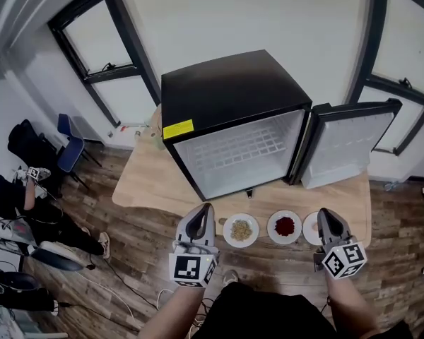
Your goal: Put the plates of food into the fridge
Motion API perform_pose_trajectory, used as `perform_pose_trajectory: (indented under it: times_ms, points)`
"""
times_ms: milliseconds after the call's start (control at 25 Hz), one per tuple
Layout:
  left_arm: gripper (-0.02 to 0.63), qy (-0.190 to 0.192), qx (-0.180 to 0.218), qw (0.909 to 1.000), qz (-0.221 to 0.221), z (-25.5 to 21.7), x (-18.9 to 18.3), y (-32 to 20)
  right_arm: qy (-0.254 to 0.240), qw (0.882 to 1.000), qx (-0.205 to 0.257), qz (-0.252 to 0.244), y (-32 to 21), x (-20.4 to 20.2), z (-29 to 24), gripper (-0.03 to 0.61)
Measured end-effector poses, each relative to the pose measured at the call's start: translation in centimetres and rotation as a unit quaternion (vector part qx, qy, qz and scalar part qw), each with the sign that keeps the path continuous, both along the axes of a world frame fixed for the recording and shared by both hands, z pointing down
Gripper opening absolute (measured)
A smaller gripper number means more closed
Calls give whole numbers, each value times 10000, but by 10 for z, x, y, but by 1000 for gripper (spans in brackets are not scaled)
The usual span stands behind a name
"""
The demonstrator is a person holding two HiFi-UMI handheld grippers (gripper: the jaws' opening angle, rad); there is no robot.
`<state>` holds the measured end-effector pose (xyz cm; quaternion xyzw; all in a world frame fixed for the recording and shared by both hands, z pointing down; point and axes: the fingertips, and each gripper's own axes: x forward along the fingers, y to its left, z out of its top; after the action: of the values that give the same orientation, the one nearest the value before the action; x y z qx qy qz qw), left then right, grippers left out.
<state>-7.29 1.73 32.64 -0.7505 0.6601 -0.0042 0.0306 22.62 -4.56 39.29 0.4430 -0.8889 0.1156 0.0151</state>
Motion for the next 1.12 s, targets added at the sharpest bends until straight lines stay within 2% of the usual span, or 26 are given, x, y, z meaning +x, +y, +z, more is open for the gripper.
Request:
perform_pose_trajectory:
  times_ms: [280, 520, 920, 1120]
  points:
    - [4, 28, -10, 9984, 566, 8, -29, -36, 43, 9991, 22, 423, -13, -36, 2, 21]
    - [5, 31, 11, 9939, 1098, 15, -45, -61, 194, 9955, 29, 929, -15, -48, 8, 21]
    - [3, 85, -46, 9835, 1806, 28, -27, -91, -29, 9786, -209, 2048, -1, -5, 24, 21]
    - [5, 116, -149, 9799, 1984, 41, -9, -104, -235, 9713, -281, 2351, 4, 18, 40, 21]
